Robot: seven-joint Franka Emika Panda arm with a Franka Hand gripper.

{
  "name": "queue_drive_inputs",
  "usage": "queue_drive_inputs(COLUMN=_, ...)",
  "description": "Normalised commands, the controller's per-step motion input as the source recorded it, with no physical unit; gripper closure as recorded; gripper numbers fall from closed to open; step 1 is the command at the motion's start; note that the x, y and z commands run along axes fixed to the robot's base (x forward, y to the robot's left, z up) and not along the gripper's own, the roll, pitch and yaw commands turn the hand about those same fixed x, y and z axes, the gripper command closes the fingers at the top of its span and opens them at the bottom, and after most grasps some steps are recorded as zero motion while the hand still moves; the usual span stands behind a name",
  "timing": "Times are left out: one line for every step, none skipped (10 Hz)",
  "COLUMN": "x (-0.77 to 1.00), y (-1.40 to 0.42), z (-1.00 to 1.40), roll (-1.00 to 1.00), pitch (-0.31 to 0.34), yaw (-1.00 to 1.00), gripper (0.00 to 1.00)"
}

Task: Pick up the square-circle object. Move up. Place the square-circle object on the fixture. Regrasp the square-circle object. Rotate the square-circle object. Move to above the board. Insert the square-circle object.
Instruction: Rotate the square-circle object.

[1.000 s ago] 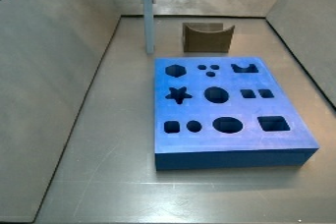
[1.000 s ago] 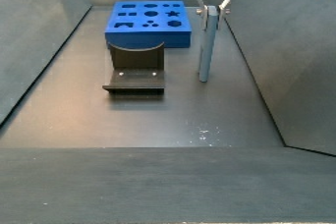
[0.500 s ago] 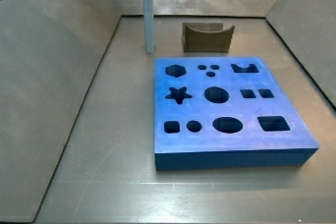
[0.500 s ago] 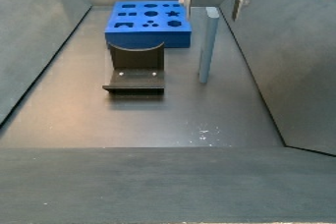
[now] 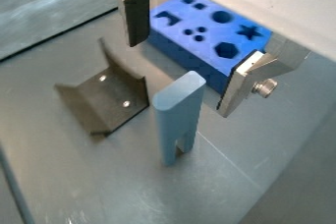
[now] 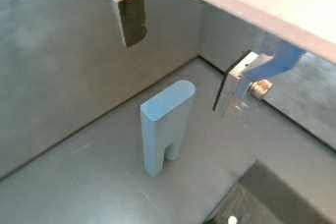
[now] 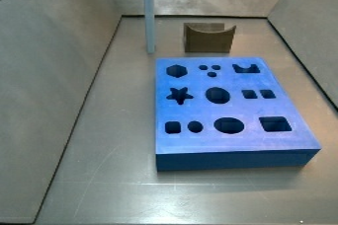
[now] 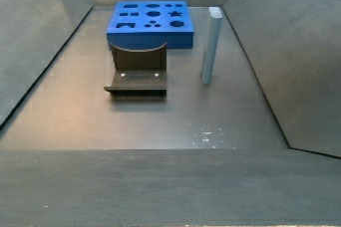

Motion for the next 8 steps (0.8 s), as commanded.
queue_drive_inputs(x=0.03, y=0.00, z=-0.04, roll=-0.01, pitch=0.005, yaw=1.00, gripper=0.00)
queue_drive_inputs(x=0.03, y=0.00, z=-0.03, roll=-0.01, pitch=0.005, yaw=1.00, gripper=0.00)
queue_drive_inputs(x=0.03, y=0.00, z=-0.03, roll=-0.01, pitch=0.005, yaw=1.00, gripper=0.00)
queue_drive_inputs(x=0.03, y=0.00, z=-0.03, roll=-0.01, pitch=0.005, yaw=1.00, gripper=0.00)
queue_drive_inputs(x=0.03, y=0.00, z=-0.03, roll=-0.01, pitch=0.005, yaw=1.00, gripper=0.00)
queue_drive_inputs(x=0.03, y=0.00, z=-0.03, roll=-0.01, pitch=0.005, yaw=1.00, gripper=0.00)
queue_drive_inputs(x=0.03, y=0.00, z=-0.03, roll=-0.01, pitch=0.006, yaw=1.00, gripper=0.00)
queue_drive_inputs(x=0.03, y=0.00, z=-0.03, roll=-0.01, pitch=0.006, yaw=1.00, gripper=0.00)
